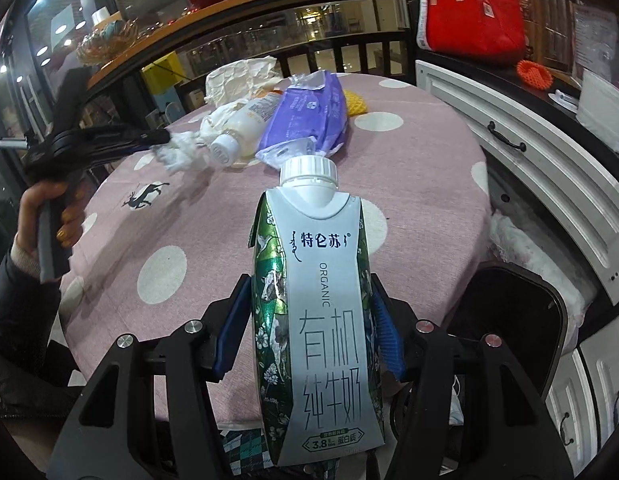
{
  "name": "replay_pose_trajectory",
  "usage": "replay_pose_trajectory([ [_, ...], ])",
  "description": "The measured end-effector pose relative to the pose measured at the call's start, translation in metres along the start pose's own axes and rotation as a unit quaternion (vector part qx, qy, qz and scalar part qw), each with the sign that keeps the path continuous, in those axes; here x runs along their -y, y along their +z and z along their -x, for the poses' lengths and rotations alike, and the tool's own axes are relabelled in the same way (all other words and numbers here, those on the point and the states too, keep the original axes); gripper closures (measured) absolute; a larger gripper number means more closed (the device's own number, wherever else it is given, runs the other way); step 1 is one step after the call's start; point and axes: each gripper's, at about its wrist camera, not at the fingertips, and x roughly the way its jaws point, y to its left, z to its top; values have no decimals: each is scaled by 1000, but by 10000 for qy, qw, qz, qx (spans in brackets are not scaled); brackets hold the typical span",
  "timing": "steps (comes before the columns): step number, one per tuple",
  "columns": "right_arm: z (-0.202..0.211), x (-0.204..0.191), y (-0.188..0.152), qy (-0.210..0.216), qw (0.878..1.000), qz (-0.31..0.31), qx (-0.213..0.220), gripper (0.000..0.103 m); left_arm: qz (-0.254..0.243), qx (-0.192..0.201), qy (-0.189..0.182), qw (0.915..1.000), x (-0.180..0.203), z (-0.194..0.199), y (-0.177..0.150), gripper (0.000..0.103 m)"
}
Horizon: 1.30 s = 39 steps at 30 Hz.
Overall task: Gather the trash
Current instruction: 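Grasp the crumpled white tissue with the left tool, then drop the carton into the bin with the right tool while the left tool drops the tissue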
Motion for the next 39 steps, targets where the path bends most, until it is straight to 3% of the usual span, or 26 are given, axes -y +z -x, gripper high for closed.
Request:
replay_pose_trajectory([
  [4, 16, 24, -7, -214, 9992, -308, 146, 46, -245, 93, -313, 9992, 22, 23, -10, 86],
  [11, 29, 100, -31, -1243, 9854, -1167, -10, 46, -728, 1, -1208, 9900, 88, 31, -17, 86],
  [16, -12, 157, -60, -1707, 9621, -1965, -810, 46, -1227, -219, -1727, 9771, 149, 17, -29, 86],
  [21, -75, 203, -94, -1779, 9356, -2574, -1637, 46, -1636, -539, -2077, 9629, 205, -6, -49, 86],
  [28, -121, 232, -120, -1990, 9102, -2890, -2200, 47, -2193, -870, -2191, 9468, 258, -26, -79, 86],
  [31, -127, 239, -128, -2007, 9052, -2987, -2258, 46, -2302, -1015, -2202, 9425, 272, -37, -87, 86],
  [34, -123, 240, -131, -2081, 9045, -3011, -2187, 36, -2440, -1149, -2195, 9376, 285, -47, -97, 86],
  [39, -87, 232, -126, -2236, 9176, -2805, -1711, 35, -2631, -1314, -2162, 9310, 300, -64, -112, 86],
])
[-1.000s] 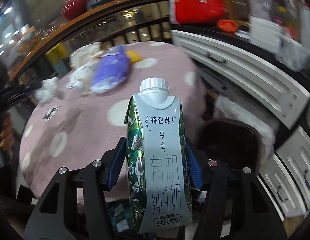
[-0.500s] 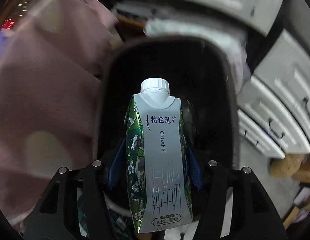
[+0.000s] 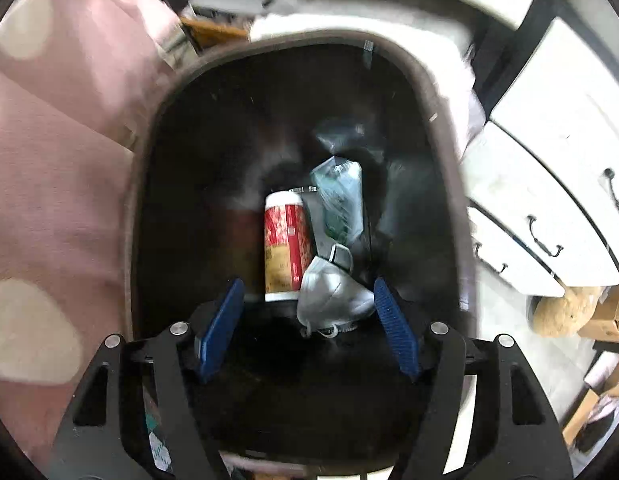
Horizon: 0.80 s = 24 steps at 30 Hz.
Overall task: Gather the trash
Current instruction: 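Drop the carton into the bin with the right tool while the left tool drops the tissue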
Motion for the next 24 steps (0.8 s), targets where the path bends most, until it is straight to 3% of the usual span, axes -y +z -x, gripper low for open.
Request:
replay_pose_trajectory([
  [7, 70, 37, -24, -909, 9901, -128, 1063, 33, -136, -531, 14, 9985, 13, -49, -8, 86],
  [13, 113, 83, -46, -1016, 9790, -632, 1652, 27, -383, -1021, 54, 9940, 32, -96, -15, 86],
  [24, 143, 105, -69, -910, 9690, -1130, 2000, 24, -650, -1483, 365, 9861, 45, -155, -29, 84],
])
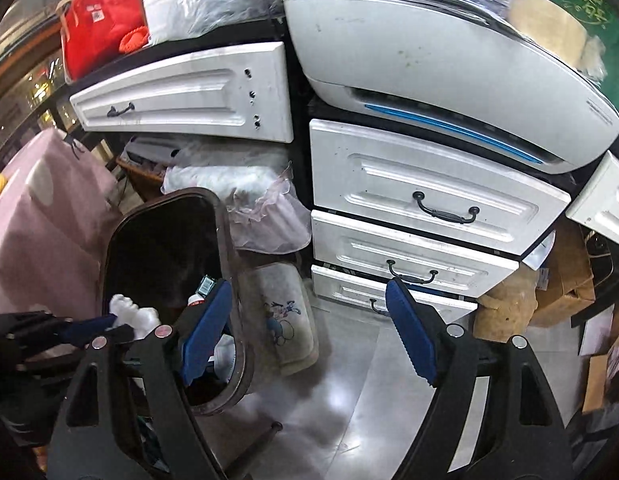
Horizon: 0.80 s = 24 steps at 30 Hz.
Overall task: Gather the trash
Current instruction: 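Drop the carton into the bin with the right tool while the left tool drops the tissue, then move both tools back over the table toward the remaining trash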
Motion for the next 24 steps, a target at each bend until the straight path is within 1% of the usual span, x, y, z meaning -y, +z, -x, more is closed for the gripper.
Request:
replay_pose_trajectory([
  [2, 3, 2, 1, 12, 10000, -18, 49, 24, 3, -51, 4, 10000, -1, -5, -1, 78],
  [3, 4, 2, 1, 23, 10000, -26, 56, 24, -10, -60, 40, 10000, -1, -6, -2, 69],
  [4, 5, 3, 1, 81, 10000, -35, 36, 24, -23, -55, 78, 10000, -1, -7, 0, 56],
  [6, 7, 4, 2, 118, 9999, -94, 84, 24, -43, 42, 99, 9999, -2, -5, -2, 42],
  [7, 8, 6, 2, 126, 9998, -123, 116, 24, -43, 99, 84, 9999, -3, -2, -2, 39],
  [9, 11, 8, 4, 123, 9997, -156, 172, 23, -39, 174, 105, 9998, -2, 3, 0, 30],
  [13, 23, 12, 7, 157, 9985, -262, 464, 19, -100, 457, 94, 9989, 4, 28, 1, 22],
  [14, 25, 12, 8, 145, 9983, -275, 498, 18, -141, 549, 86, 9984, 6, 36, 1, 22],
  [16, 29, 12, 11, 146, 9980, -277, 545, 18, -176, 748, 75, 9970, 8, 55, -3, 16],
  [18, 33, 10, 13, 255, 9977, -276, 560, 17, -181, 967, 44, 9951, 8, 76, -8, 14],
  [21, 39, -2, 16, 531, 9968, -226, 559, 16, -127, 1366, 70, 9905, 1, 110, -18, 6],
  [24, 44, -25, 22, 861, 9951, -26, 492, 16, -27, 1653, 222, 9860, -9, 136, -27, 6],
])
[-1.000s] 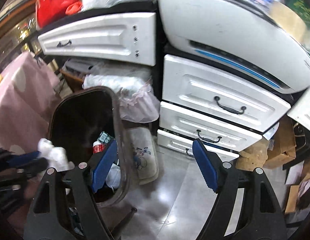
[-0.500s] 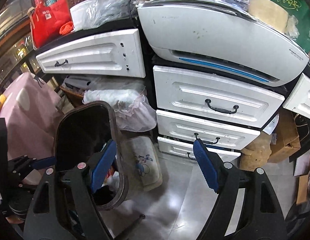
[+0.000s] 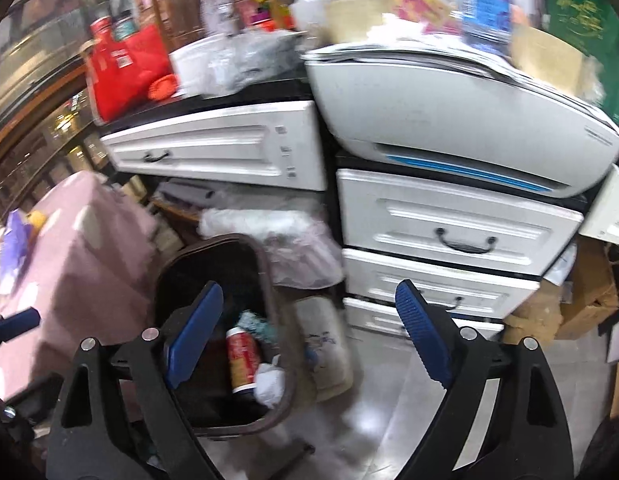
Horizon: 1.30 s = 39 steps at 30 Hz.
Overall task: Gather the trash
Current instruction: 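Move both tools back over the table toward the remaining trash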
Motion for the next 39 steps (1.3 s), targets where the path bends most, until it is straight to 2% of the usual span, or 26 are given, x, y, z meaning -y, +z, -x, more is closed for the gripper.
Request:
replay_pose_trajectory([
  [5, 1, -51, 5, 440, 9977, 505, -59, 16, 198, 300, 473, 9982, -29, 37, -7, 5],
  [9, 4, -102, 6, 887, 9907, 1028, -88, 16, 524, 403, 818, 9945, -60, 60, -18, 5],
  [14, 6, -156, 6, 1373, 9804, 1411, -117, 15, 989, 559, 1337, 9845, -106, 94, -36, 6],
  [19, 9, -213, 1, 1793, 9646, 1930, -154, 15, 1384, 636, 1925, 9694, -152, 121, -55, 6],
  [27, 7, -298, 4, 2594, 9330, 2483, -256, 15, 2227, 712, 2244, 9460, -224, 159, -92, 6],
  [29, 1, -317, 6, 2759, 9245, 2604, -375, 15, 2423, 815, 2286, 9393, -243, 170, -102, 6],
  [33, -13, -359, 15, 3003, 9092, 2811, -644, 15, 2694, 754, 2509, 9267, -272, 182, -114, 6],
  [37, -28, -391, 21, 3073, 8995, 3011, -764, 15, 2850, 684, 2510, 9225, -289, 186, -122, 6],
  [39, -40, -403, 25, 3007, 8996, 3063, -807, 15, 2905, 618, 2431, 9234, -297, 186, -124, 6],
])
